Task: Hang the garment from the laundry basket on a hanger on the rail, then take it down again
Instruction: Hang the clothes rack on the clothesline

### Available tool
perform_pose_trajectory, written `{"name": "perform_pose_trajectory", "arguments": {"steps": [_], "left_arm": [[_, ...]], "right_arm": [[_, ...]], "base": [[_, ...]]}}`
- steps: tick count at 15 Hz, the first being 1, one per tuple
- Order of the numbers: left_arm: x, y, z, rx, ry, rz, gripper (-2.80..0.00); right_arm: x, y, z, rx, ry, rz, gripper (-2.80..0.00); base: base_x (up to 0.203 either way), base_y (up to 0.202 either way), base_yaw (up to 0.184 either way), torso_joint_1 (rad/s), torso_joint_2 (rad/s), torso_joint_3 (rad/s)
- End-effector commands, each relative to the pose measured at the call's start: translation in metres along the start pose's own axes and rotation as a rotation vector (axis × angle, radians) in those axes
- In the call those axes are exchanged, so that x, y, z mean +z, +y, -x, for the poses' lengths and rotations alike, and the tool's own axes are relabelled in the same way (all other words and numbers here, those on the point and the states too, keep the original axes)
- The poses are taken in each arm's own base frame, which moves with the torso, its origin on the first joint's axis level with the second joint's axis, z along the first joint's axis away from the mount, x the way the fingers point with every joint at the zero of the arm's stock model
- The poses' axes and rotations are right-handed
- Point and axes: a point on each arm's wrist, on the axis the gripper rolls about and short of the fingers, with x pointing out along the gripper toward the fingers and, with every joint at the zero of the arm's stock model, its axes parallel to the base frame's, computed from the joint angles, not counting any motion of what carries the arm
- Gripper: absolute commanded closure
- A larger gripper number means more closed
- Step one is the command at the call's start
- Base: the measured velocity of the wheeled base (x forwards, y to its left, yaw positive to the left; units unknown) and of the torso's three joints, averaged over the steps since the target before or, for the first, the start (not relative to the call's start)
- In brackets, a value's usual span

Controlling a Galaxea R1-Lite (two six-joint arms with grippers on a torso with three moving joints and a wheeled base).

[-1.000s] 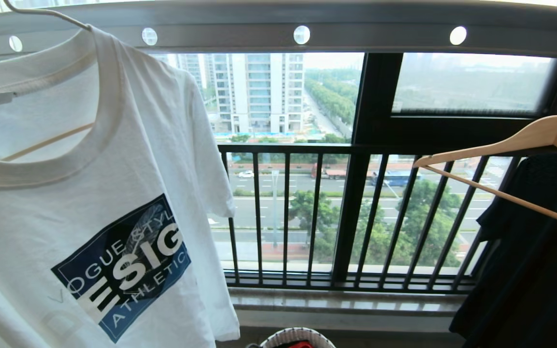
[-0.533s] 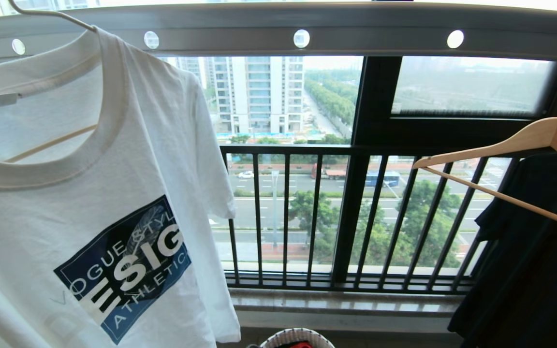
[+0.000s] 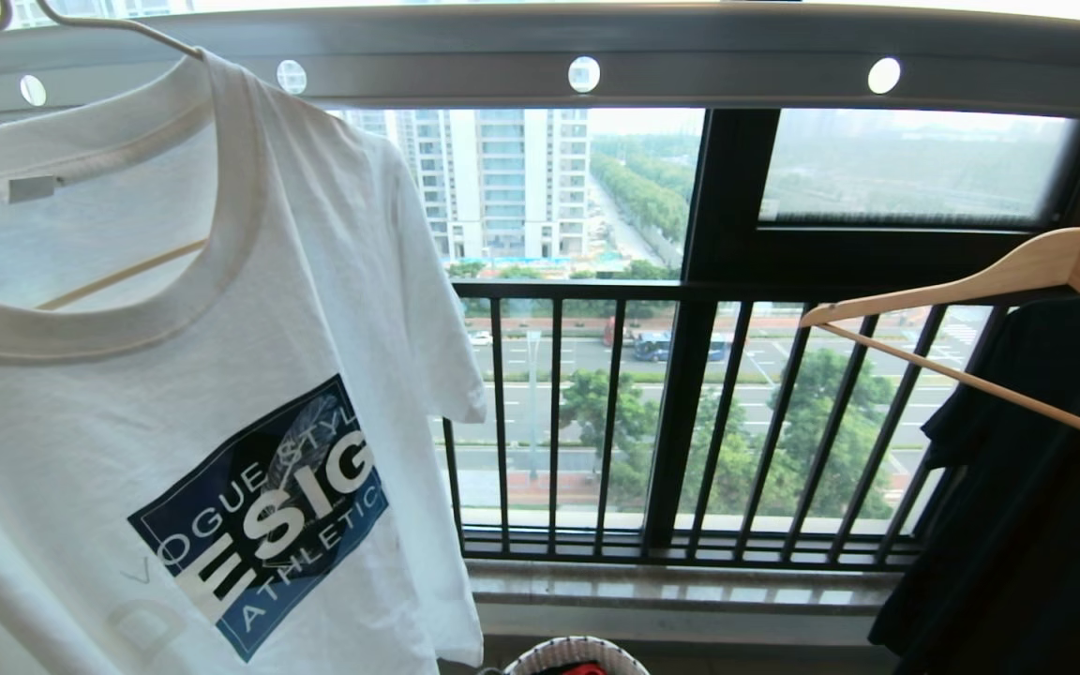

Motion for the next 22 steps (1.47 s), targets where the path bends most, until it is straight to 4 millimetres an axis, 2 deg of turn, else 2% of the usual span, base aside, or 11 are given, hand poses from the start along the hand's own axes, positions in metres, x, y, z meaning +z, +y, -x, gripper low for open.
{"name": "perform_pose_trajectory", "arguments": {"steps": [1,4,7,9,12,15,17,19,22], "left_arm": [[-0.002,0.004,-0.012,0.002,0.034,0.010,0.00],[-0.006,0.005,-0.021,-0.024,0.066,0.021,0.00],[-0.011,-0.006,-0.024,-0.176,0.109,0.037,0.00],[-0.012,-0.014,-0.031,-0.265,0.120,0.112,0.00],[-0.019,-0.019,-0.041,-0.323,0.170,0.133,0.00],[-0.021,-0.023,-0.051,-0.325,0.200,0.192,0.00],[-0.020,-0.030,-0.056,-0.343,0.158,0.213,0.00],[-0.026,-0.036,-0.071,-0.270,0.148,0.214,0.00],[-0.030,-0.049,-0.071,-0.309,0.167,0.205,0.00]], "right_arm": [[0.000,0.001,-0.003,-0.002,0.006,0.001,0.00],[-0.001,0.002,-0.004,-0.002,0.013,0.004,0.00],[-0.002,0.003,-0.008,-0.002,0.024,0.007,0.00],[-0.003,0.004,-0.010,-0.002,0.029,0.009,0.00],[-0.002,0.004,-0.010,-0.002,0.024,0.009,0.00],[-0.002,0.004,-0.010,-0.001,0.024,0.009,0.00],[-0.002,0.004,-0.010,-0.002,0.022,0.008,0.00],[0.000,0.005,-0.012,-0.001,0.019,0.006,0.00],[-0.001,0.006,-0.015,0.000,0.027,0.007,0.00]], "base": [[0.000,0.000,0.000,0.000,0.00,0.000],[0.000,0.000,0.000,0.000,0.00,0.000],[0.000,0.000,0.000,0.000,0.00,0.000],[0.000,0.000,0.000,0.000,0.00,0.000],[0.000,0.000,0.000,0.000,0.00,0.000],[0.000,0.000,0.000,0.000,0.00,0.000],[0.000,0.000,0.000,0.000,0.00,0.000],[0.000,0.000,0.000,0.000,0.00,0.000],[0.000,0.000,0.000,0.000,0.00,0.000]]}}
